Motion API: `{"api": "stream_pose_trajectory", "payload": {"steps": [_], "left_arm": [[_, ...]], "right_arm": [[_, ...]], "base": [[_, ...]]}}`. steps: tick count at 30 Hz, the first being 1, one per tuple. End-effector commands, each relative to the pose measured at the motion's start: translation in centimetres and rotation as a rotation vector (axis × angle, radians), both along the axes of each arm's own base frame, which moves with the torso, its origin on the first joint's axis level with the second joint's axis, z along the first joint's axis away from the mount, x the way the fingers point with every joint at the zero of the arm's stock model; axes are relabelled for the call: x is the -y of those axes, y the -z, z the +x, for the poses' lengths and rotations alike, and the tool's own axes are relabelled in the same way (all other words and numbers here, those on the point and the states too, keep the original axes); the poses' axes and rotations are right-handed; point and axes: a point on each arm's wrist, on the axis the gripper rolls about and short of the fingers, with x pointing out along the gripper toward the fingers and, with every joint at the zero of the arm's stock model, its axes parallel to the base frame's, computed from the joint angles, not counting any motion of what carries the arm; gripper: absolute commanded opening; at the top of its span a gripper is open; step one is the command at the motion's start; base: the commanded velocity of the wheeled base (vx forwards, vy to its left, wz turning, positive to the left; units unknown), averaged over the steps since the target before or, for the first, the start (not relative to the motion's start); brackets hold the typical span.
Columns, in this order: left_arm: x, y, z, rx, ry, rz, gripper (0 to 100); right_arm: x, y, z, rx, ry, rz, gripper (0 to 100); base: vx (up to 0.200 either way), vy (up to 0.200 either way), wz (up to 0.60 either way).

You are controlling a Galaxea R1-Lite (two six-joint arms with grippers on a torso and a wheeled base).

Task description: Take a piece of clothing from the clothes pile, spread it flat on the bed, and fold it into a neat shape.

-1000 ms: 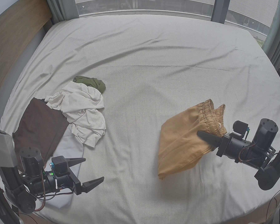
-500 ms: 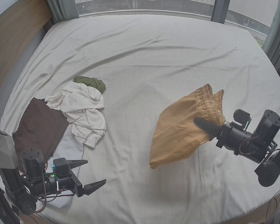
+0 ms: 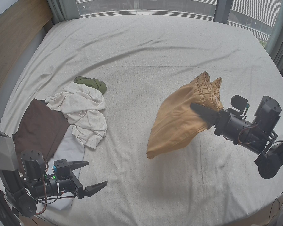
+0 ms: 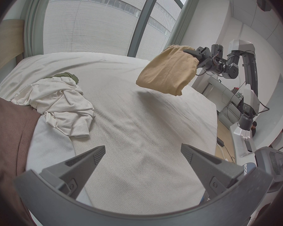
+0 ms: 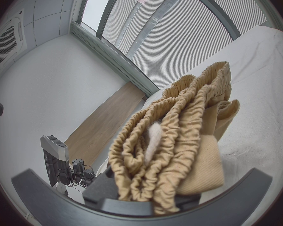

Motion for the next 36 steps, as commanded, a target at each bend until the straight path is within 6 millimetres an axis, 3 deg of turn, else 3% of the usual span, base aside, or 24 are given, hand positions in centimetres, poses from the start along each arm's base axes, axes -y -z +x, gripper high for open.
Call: {"api": "stream_pose_trajectory", "payload": {"steps": [1,15,17,26,29,36], "left_arm": [[0.0,0.0,-0.1,0.000,0.002,0.000,100],[0.0,0.1,-0.1,-0.003,0.002,0.001,100],[0.0,0.1,-0.1,-0.007,0.001,0.001,100],[0.0,0.2,-0.1,-0.010,0.001,0.001,100],[0.0,0.2,-0.1,-0.015,0.001,0.003,100],[-0.1,0.3,-0.1,-0.019,0.000,0.004,100]], "right_arm": [[-0.4,-1.0,0.8,0.021,-0.002,0.008,0],[-1.6,-1.8,3.8,0.015,0.000,0.008,0],[-2.2,-2.4,5.5,0.010,0.003,0.005,0],[-3.1,-2.4,7.9,0.011,0.006,0.006,0],[-3.9,-2.9,10.3,0.017,0.009,0.008,0],[-4.9,-3.6,12.0,0.034,0.003,0.015,0]], "base": [[0.000,0.000,0.00],[0.000,0.000,0.00],[0.000,0.000,0.00],[0.000,0.000,0.00],[0.000,0.000,0.00],[0.000,0.000,0.00]]}}
